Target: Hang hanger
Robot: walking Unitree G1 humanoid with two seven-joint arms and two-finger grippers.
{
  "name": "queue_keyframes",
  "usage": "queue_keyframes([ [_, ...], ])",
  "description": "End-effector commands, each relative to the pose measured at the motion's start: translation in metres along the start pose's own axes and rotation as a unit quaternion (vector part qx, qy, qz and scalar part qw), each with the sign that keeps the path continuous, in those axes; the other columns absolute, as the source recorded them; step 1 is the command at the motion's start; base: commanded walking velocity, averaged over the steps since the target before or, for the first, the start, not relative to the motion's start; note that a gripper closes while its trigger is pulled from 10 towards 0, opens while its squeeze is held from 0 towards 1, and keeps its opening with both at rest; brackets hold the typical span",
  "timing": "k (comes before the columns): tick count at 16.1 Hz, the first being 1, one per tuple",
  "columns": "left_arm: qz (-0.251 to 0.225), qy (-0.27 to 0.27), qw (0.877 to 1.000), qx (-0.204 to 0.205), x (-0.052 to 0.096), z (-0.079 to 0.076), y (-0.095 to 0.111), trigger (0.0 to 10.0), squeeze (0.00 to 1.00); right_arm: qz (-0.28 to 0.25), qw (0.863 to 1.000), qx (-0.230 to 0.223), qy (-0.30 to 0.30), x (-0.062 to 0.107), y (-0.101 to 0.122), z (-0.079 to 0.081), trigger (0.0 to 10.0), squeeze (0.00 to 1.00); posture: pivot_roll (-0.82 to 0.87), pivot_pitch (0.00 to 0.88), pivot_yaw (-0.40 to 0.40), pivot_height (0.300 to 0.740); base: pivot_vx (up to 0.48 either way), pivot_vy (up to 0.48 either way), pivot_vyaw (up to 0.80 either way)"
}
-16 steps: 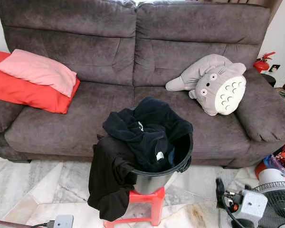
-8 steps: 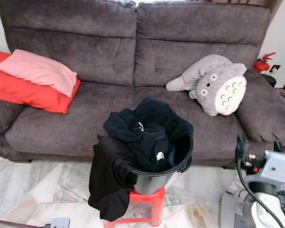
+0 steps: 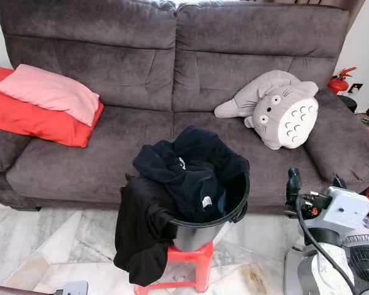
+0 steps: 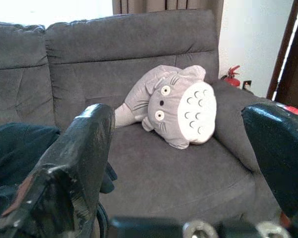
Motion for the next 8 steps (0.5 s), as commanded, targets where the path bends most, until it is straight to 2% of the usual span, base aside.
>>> queue_keyframes([
  [1,0.02,0.011,1.0,0.003,0.0026,0.0048,-0.0084,10.0,0.0,-0.008,1.0,0.003,0.0,-0.0007,0.0074,-0.0013,10.0,0.0,-0.11,0.107,-0.052,0.74,0.319,0.0,0.0],
  [6,0.03,0.016,0.999,0.005,0.0048,0.0084,-0.0133,10.0,0.0,-0.012,1.0,0.005,0.012,-0.0048,0.0126,0.0046,10.0,0.0,-0.11,0.123,-0.048,0.74,0.325,0.0,0.0],
  [8,0.03,0.017,0.999,0.006,0.0047,0.0093,-0.013,10.0,0.0,-0.012,1.0,0.001,0.02,-0.0044,0.0144,0.008,10.0,0.0,-0.11,0.128,-0.048,0.74,0.324,0.0,0.67],
])
Point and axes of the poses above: a point about 5 cm out from each wrist's last joint towards the gripper, its own x axis pointing back from the gripper into the wrist, its own y axis along the axis of the wrist's last joint, z = x × y, the point moved 1 cm from there along -x, pointing out of the wrist towards the gripper, and after that the axes turned 14 degrees about x, right-handed, at the moved point
